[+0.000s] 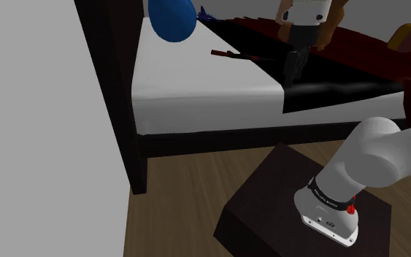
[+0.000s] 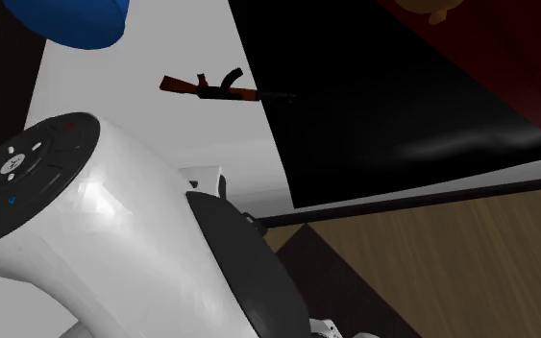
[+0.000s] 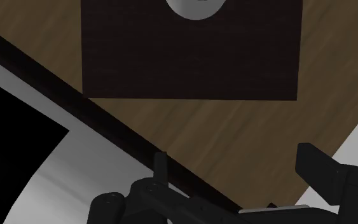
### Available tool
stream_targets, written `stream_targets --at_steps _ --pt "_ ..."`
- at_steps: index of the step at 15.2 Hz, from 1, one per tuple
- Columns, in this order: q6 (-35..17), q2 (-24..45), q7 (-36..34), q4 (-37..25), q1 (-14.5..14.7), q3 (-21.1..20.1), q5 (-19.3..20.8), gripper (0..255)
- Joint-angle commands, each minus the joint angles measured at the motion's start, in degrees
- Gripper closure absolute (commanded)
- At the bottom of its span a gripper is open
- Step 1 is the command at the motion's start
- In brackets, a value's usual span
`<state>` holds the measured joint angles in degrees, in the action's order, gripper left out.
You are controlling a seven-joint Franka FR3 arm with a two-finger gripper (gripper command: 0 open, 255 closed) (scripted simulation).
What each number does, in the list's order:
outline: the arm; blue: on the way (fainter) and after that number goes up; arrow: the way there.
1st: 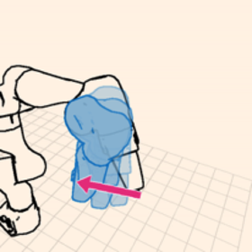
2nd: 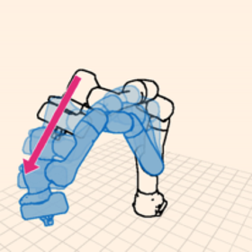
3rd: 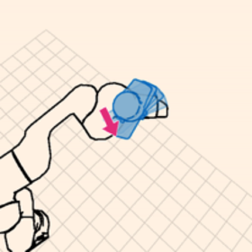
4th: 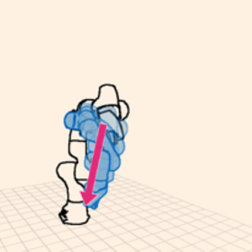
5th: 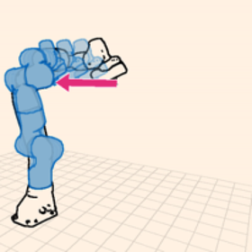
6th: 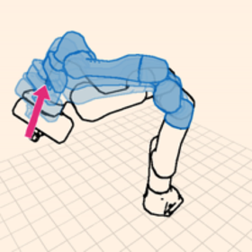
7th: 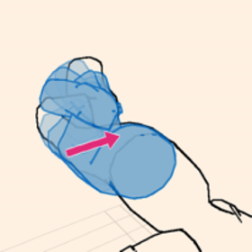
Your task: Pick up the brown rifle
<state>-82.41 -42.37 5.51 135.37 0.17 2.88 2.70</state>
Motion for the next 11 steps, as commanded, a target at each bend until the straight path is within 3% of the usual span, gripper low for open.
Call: stream_targets --at_steps 1,11 --pt "0.0 0.0 0.0 0.0 0.0 0.0 0.0 0" --pt "-9.6 18.7 10.5 -12.2 -0.7 7.7 2.3 0"
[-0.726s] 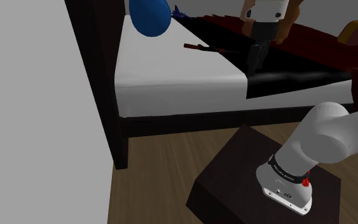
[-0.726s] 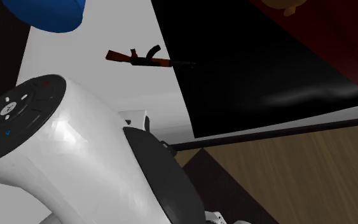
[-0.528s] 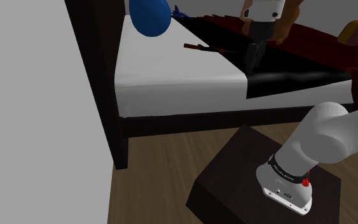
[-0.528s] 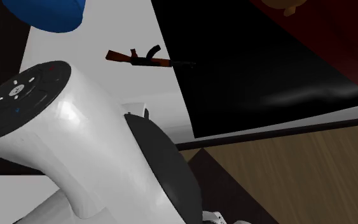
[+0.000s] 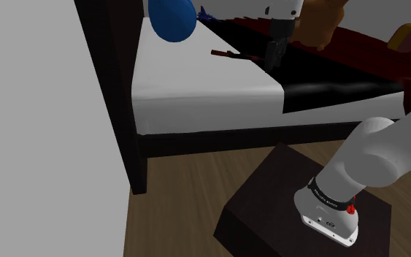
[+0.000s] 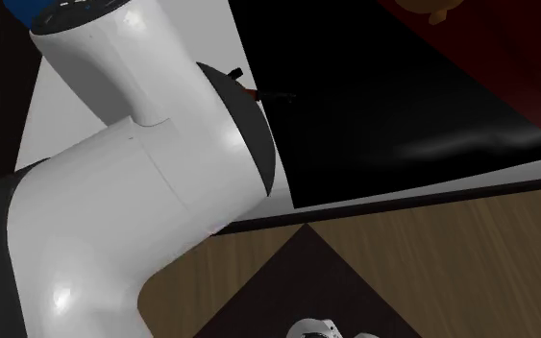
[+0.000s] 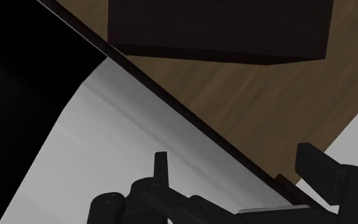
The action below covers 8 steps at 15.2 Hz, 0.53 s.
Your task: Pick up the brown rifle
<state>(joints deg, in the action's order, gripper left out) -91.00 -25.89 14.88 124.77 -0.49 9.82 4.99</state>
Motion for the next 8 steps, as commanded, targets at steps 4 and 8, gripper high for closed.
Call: stream_targets --at_steps 4,8 --pt "-3.3 10.3 5.5 -8.4 -0.1 3.4 -1.0 0" --pt "-4.4 18.8 10.1 -16.6 -0.5 5.6 -3.0 0"
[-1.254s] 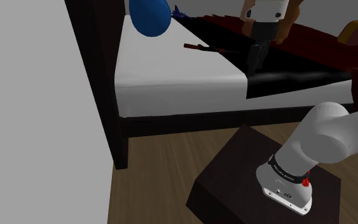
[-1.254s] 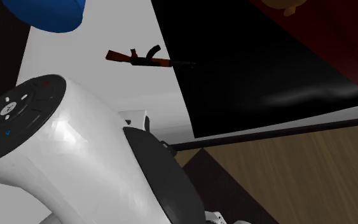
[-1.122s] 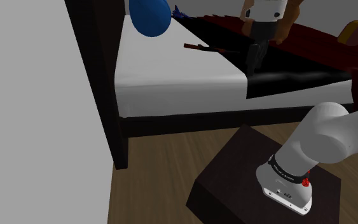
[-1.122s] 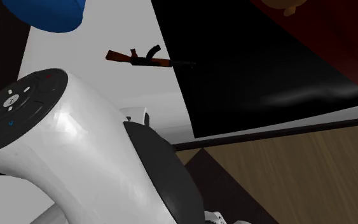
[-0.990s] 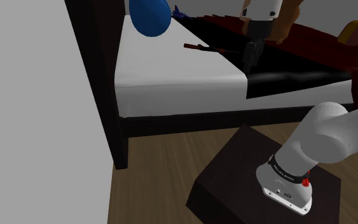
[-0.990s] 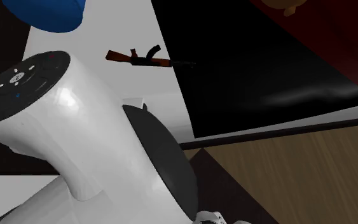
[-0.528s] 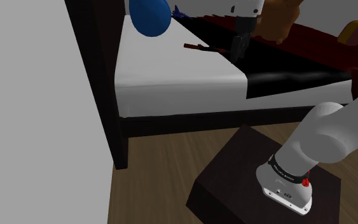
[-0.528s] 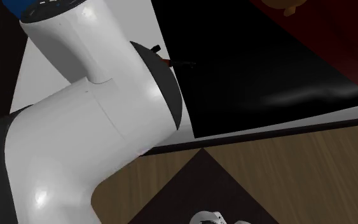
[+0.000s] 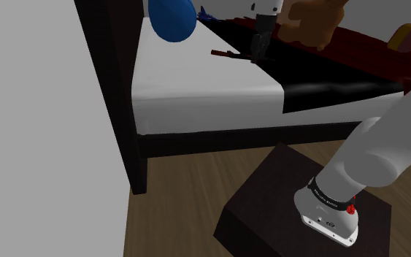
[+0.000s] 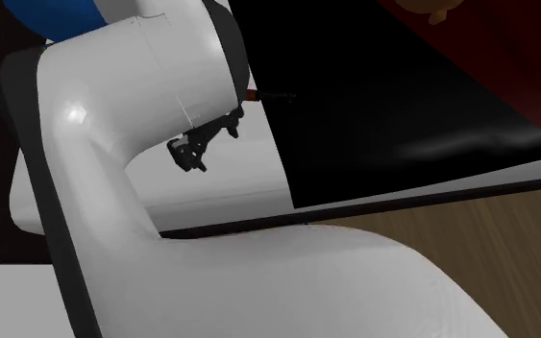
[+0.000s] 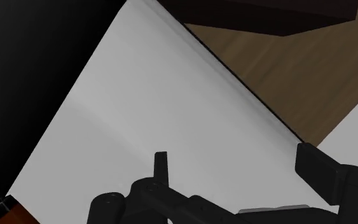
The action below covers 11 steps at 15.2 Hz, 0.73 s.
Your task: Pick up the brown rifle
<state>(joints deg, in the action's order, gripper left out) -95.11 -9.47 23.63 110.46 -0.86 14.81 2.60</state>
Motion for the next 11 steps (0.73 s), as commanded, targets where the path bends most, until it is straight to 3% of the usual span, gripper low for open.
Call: stream_targets --at_steps 1,7,11 --pt "-0.4 4.5 2.5 -4.5 -0.3 1.1 -1.2 0" --pt "0.9 18.5 9.1 -20.4 -2.5 3.1 -6.2 0" --pt "4.1 29.1 12.7 -34.3 -5.4 3.4 -10.2 0"
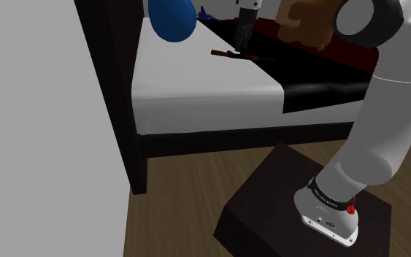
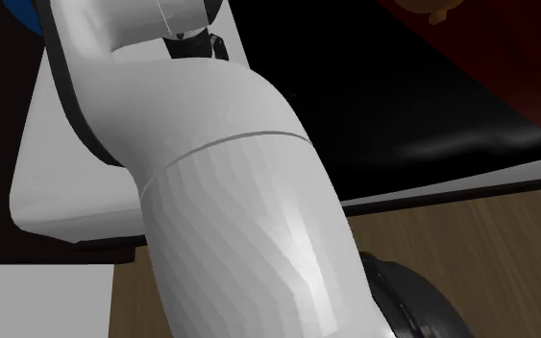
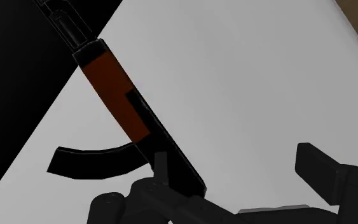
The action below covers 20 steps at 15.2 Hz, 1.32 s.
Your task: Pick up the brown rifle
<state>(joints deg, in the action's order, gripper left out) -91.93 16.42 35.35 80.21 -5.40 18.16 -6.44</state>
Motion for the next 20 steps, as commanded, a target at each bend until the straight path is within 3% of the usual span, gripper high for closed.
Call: stream_targets --at_steps 1,3,12,13,20 --pt "2.1 6.1 1.7 -8.3 -1.8 -0.1 -2.2 0" --pt "4.3 10.9 2.6 -15.5 -3.5 -0.4 -3.7 0" --pt "-2.3 9.6 3.0 -7.5 -2.6 -0.5 -3.4 0" --pt "-2.2 9.7 3.0 -7.7 -2.7 -0.5 -3.4 255" --pt "-2.2 9.9 3.0 -7.9 -2.7 -0.5 -3.5 255"
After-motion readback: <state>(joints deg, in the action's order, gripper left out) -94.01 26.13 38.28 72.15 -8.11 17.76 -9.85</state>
